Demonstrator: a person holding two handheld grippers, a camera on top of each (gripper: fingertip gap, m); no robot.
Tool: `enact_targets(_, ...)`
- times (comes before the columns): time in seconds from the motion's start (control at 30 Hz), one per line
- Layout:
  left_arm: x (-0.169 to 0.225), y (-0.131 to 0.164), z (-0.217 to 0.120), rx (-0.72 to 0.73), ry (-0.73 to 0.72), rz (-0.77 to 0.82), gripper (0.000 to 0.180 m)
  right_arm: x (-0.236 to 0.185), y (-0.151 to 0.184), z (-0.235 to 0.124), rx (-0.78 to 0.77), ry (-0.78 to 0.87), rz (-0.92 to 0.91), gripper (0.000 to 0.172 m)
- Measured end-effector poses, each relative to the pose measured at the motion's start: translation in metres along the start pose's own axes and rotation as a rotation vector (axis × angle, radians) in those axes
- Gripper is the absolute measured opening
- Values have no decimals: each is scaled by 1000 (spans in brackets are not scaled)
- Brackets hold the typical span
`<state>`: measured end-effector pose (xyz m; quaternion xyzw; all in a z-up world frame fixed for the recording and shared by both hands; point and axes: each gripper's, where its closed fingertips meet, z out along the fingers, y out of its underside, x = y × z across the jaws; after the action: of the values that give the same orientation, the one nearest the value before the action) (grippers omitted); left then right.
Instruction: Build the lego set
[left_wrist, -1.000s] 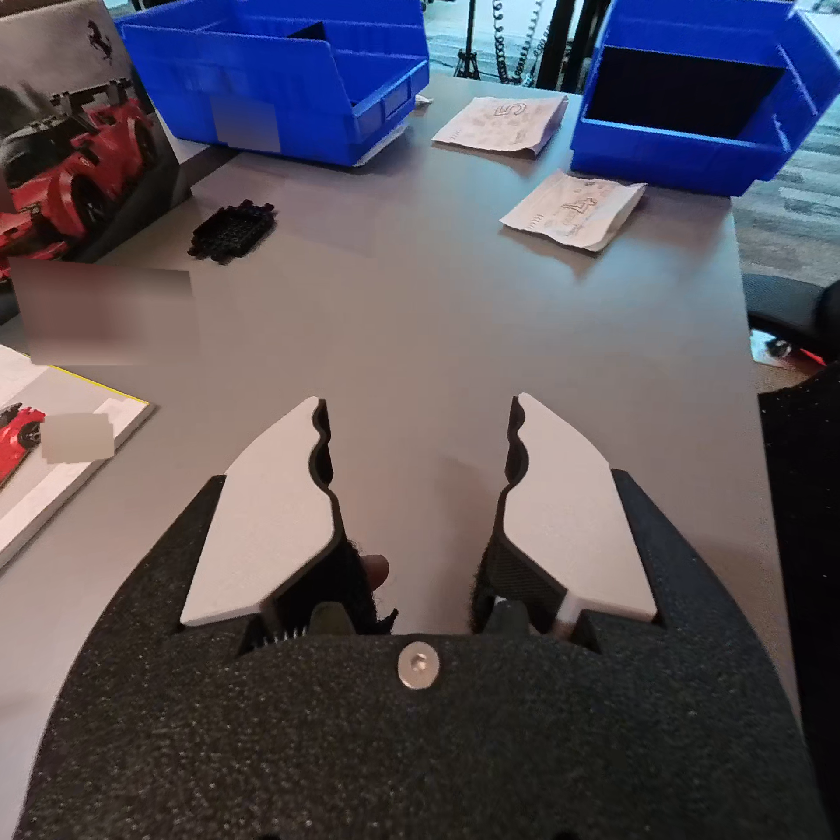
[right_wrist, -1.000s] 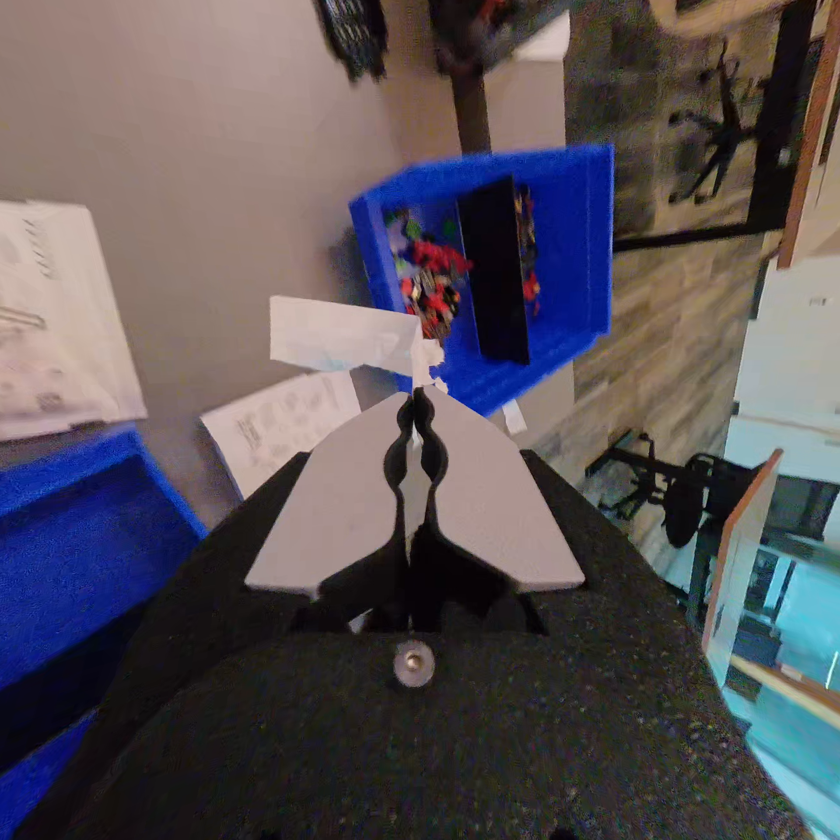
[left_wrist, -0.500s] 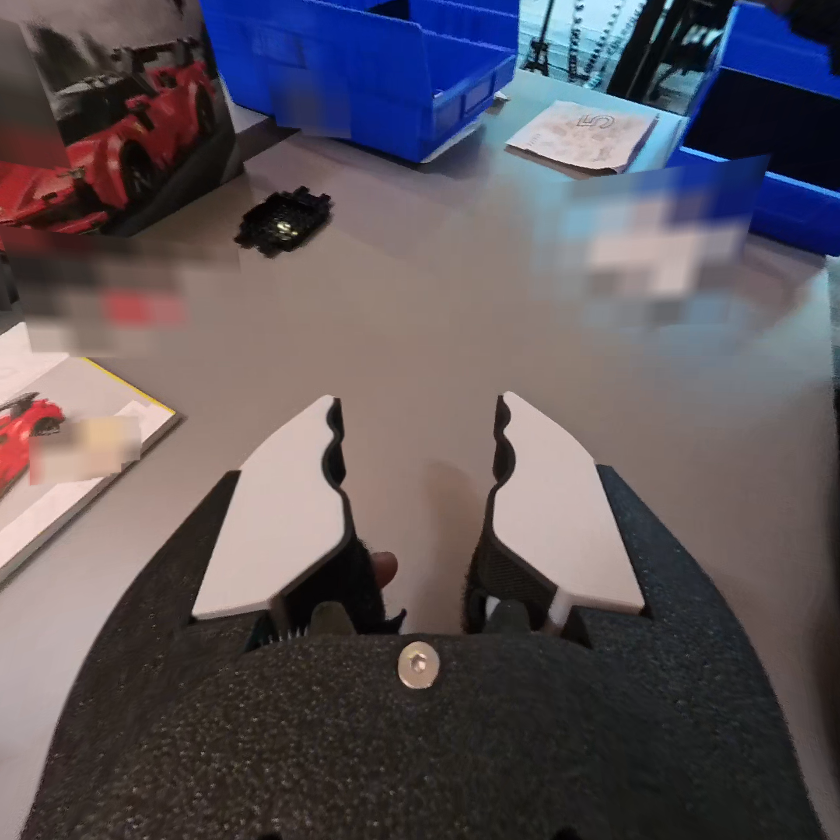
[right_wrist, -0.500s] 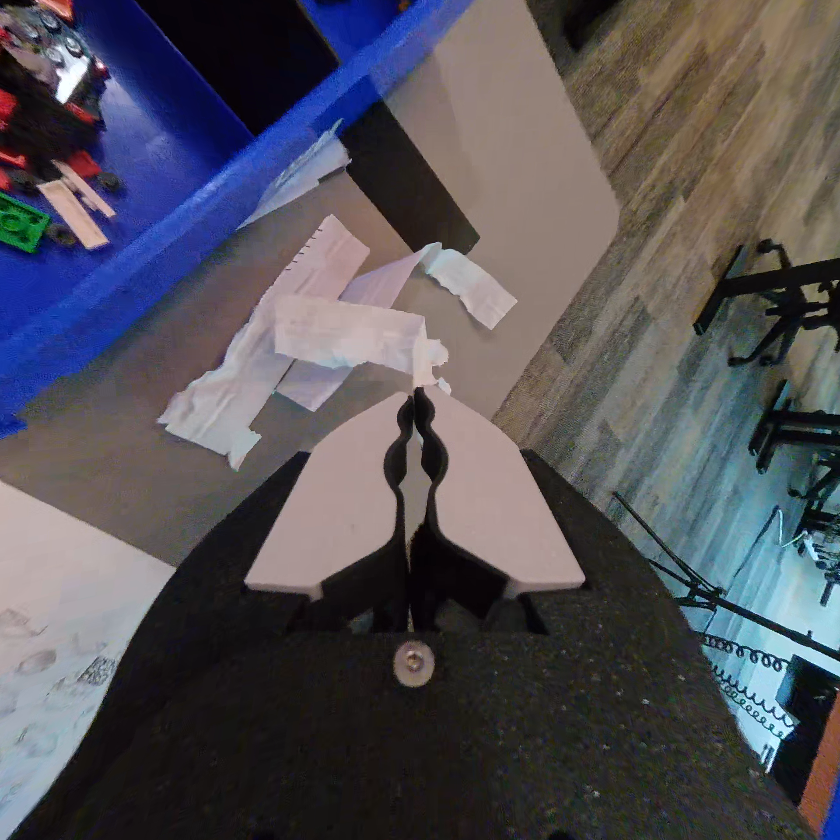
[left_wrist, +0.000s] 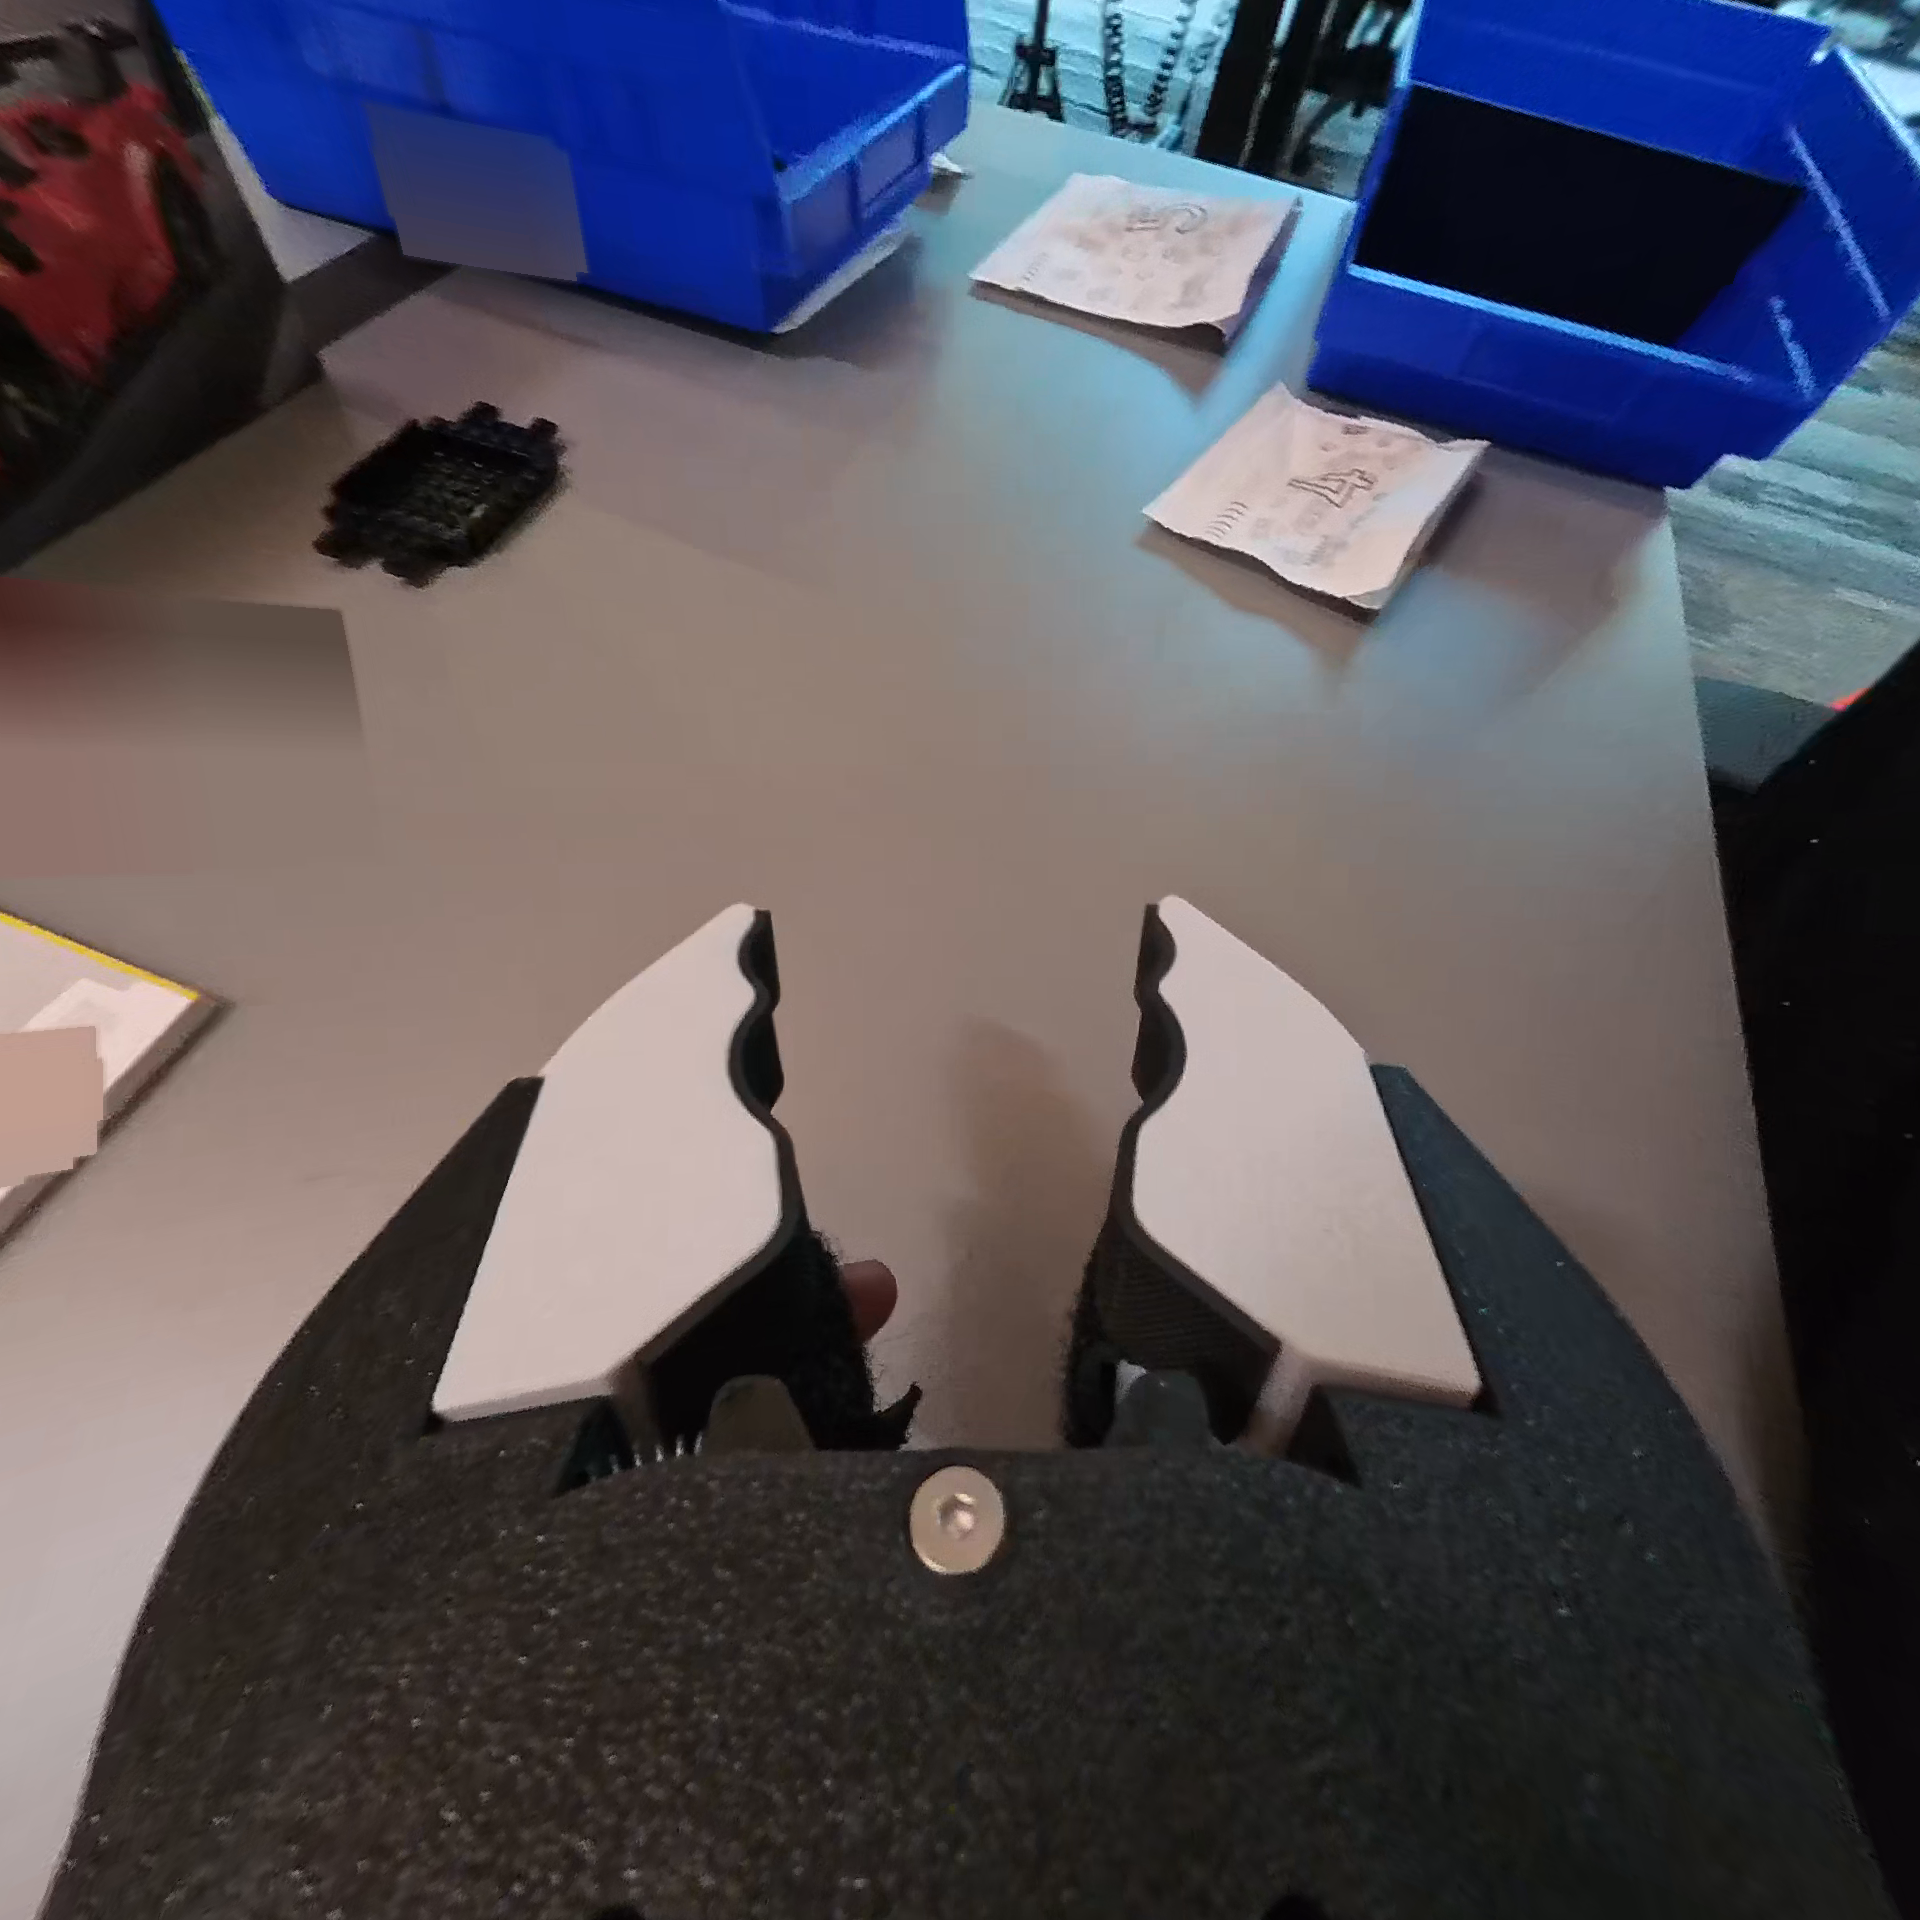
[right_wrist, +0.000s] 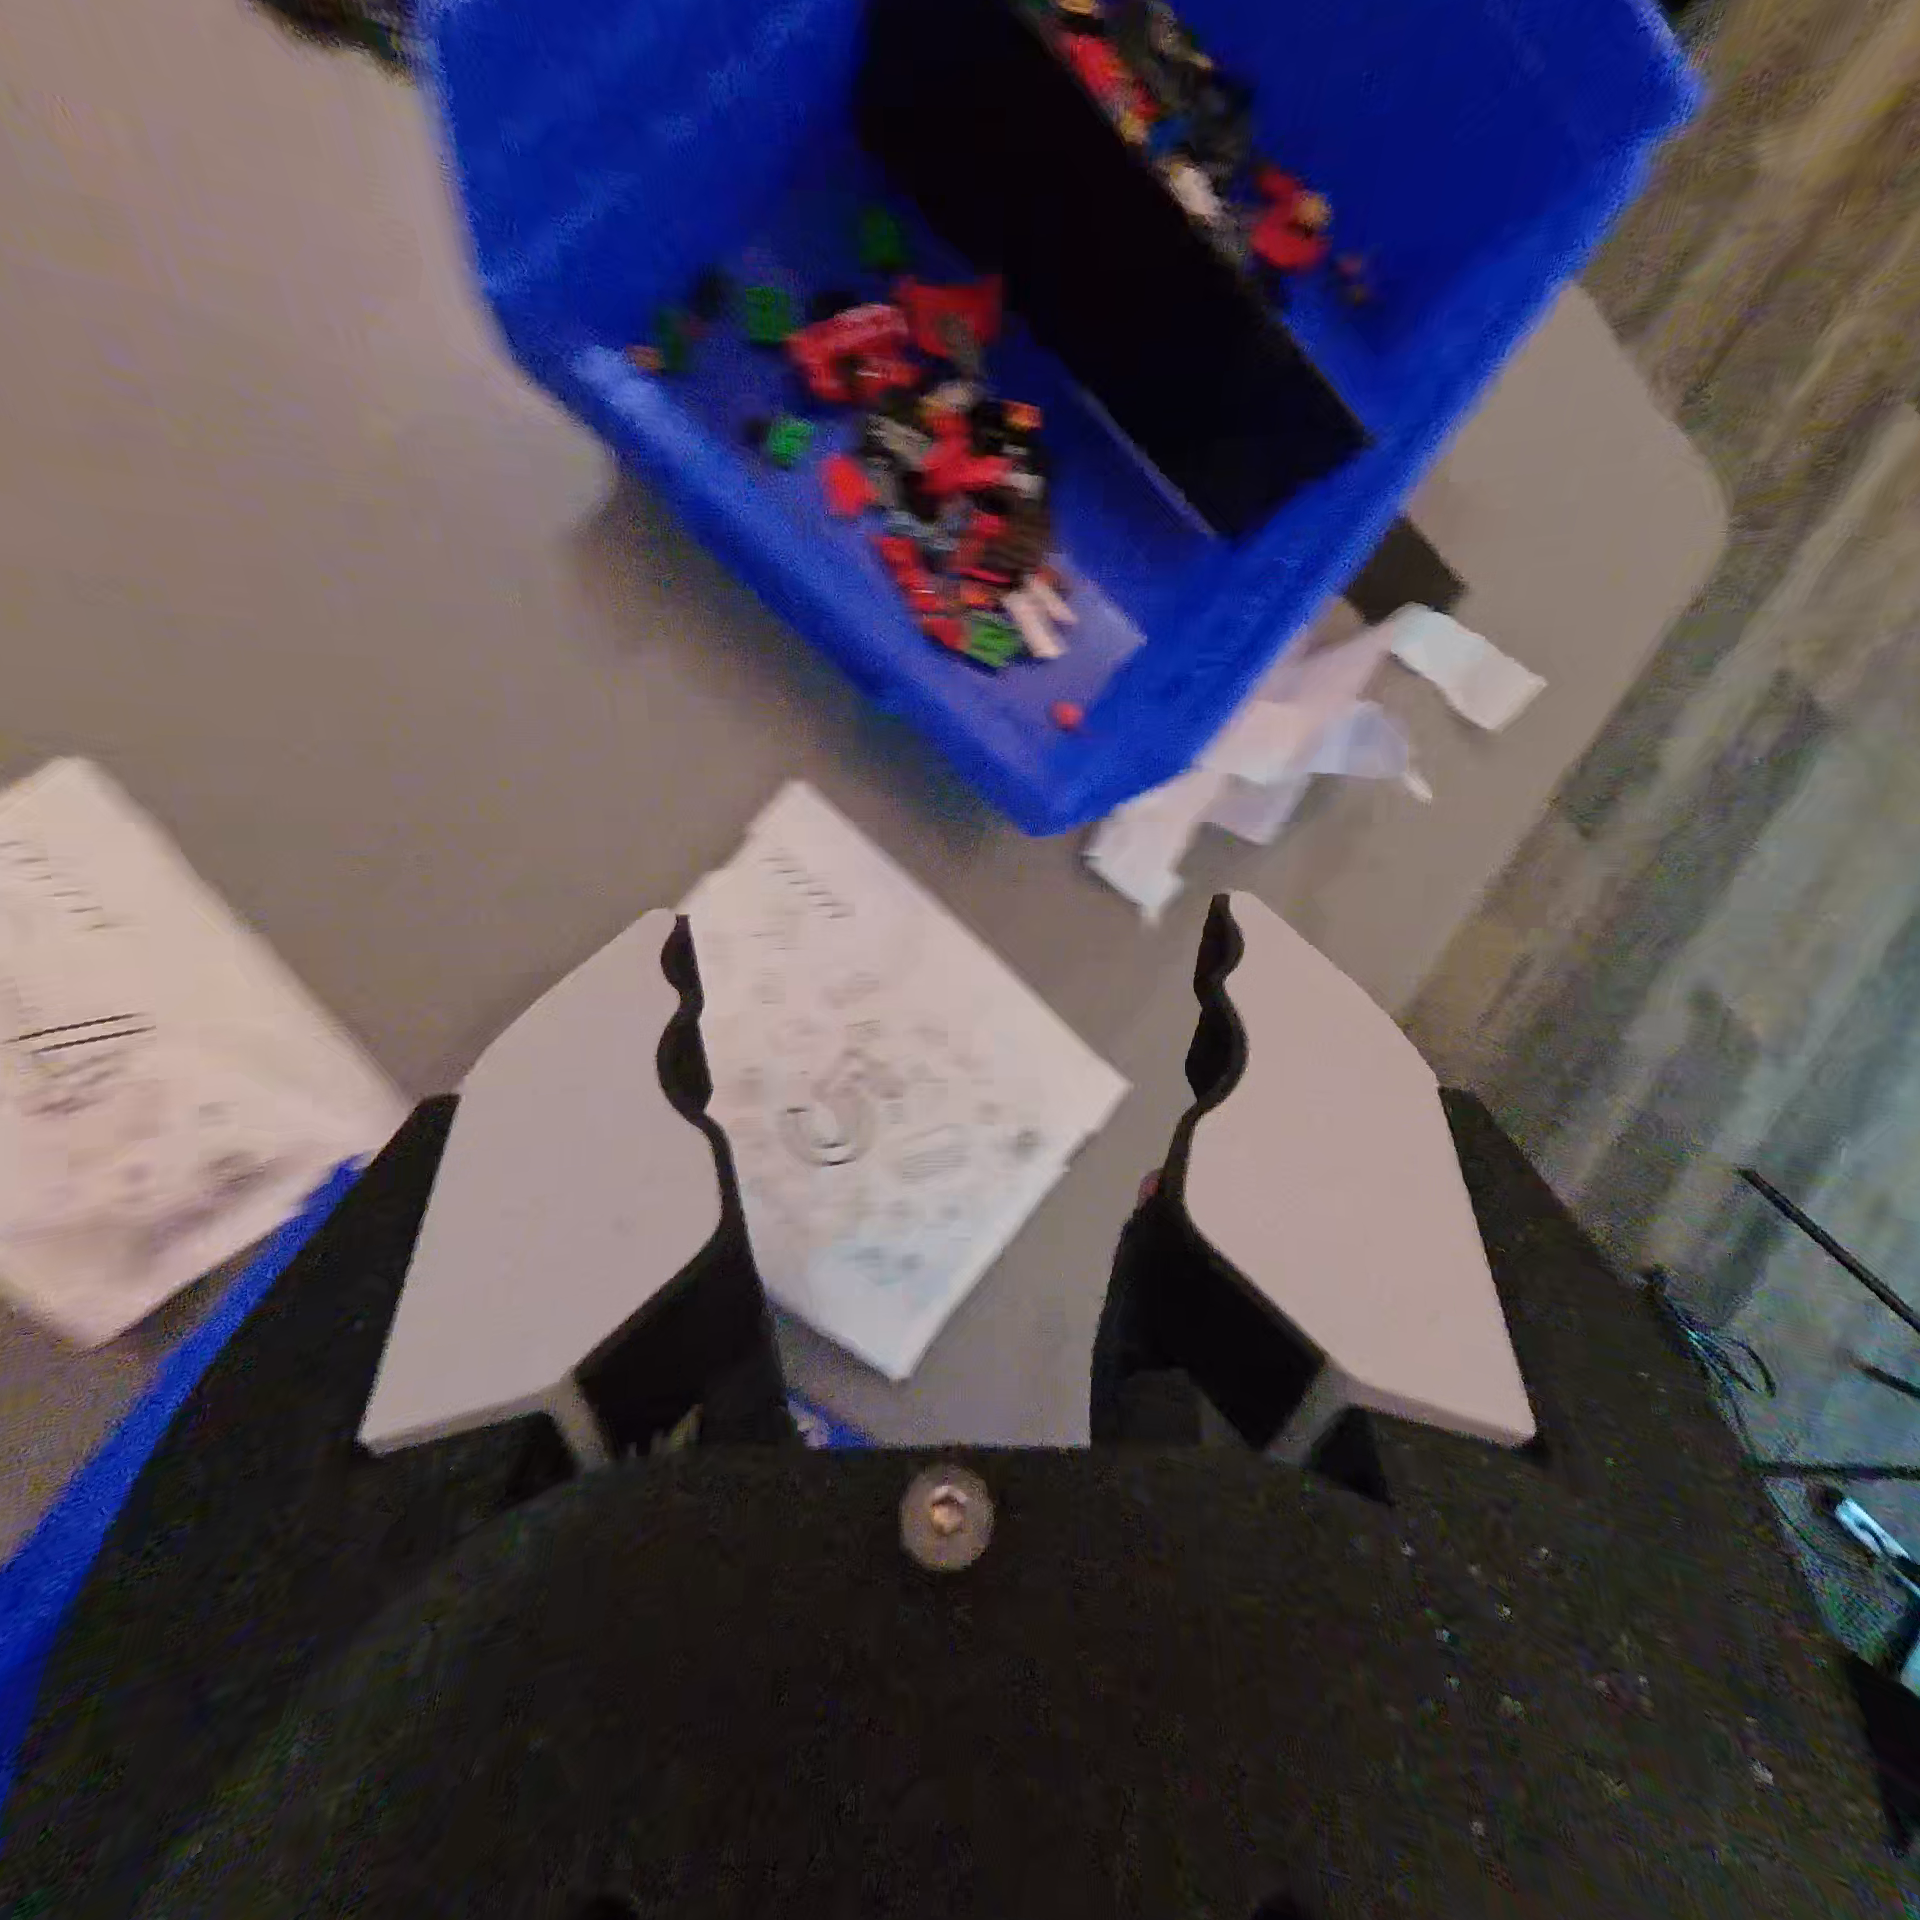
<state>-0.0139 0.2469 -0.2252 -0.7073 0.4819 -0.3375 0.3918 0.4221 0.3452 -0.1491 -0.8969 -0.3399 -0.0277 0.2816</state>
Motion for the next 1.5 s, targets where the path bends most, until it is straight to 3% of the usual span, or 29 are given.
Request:
enact_targets(0.07, 9, 1, 4, 21, 39, -1, 65, -96, -5, -21, 1, -146, -61, 92)
enact_targets(0.13, 22, 1, 7, 39, 89, -12, 67, -201, 12, -31, -63, -379, -159, 82)
enact_targets(0.17, 29, 1, 8, 51, 114, -14, 68, -240, 26, -29, -111, -440, -206, 78)
enact_targets(0.23, 42, 0, 8, 69, 145, -10, 69, -278, 60, -9, -220, -394, -303, 69)
enact_targets(0.37, 59, -6, 6, 109, 160, -19, 73, -285, 78, 26, -206, -152, -382, 52)
enact_targets(0.5, 82, -18, 15, 148, 313, -175, 79, -271, 85, 40, -183, 61, -483, 17)
enact_targets(0.63, 84, -26, 44, 162, 318, -312, 68, -272, 69, 39, -24, 241, -541, 2)
enact_targets(0.73, 91, -28, 74, 115, 342, -378, 60, -283, 46, 30, 145, 361, -485, 0)
enact_targets(0.83, 107, -49, 94, 159, 443, -474, 53, -290, 24, 13, 276, 555, -468, 0)
enact_targets(0.93, 117, -71, 108, 225, 485, -471, 51, -299, 4, 1, 362, 665, -478, 0)
enact_targets(1.03, 111, -93, 107, 338, 408, -348, 35, -309, -10, -7, 429, 702, -493, 0)
enact_targets(1.1, 109, -105, 100, 405, 405, -310, 8, -315, -15, -10, 466, 714, -507, 4)
enact_targets(1.2, 109, -97, 95, 354, 384, -134, 0, -338, -17, -2, 525, 517, -522, 16)
enact_targets(1.27, 111, -91, 90, 298, 416, -54, 0, -352, -21, -12, 632, 262, -426, 35)
enact_targets(1.33, 112, -83, 86, 204, 453, 27, 0, -341, -33, -37, 726, 94, -250, 48)
enact_targets(1.4, 117, -76, 83, 108, 499, 97, 0, -328, -50, -57, 762, -52, -113, 49)
enact_targets(1.5, 127, -76, 80, 31, 543, 185, 0, -336, -71, -58, 712, -284, -96, 46)
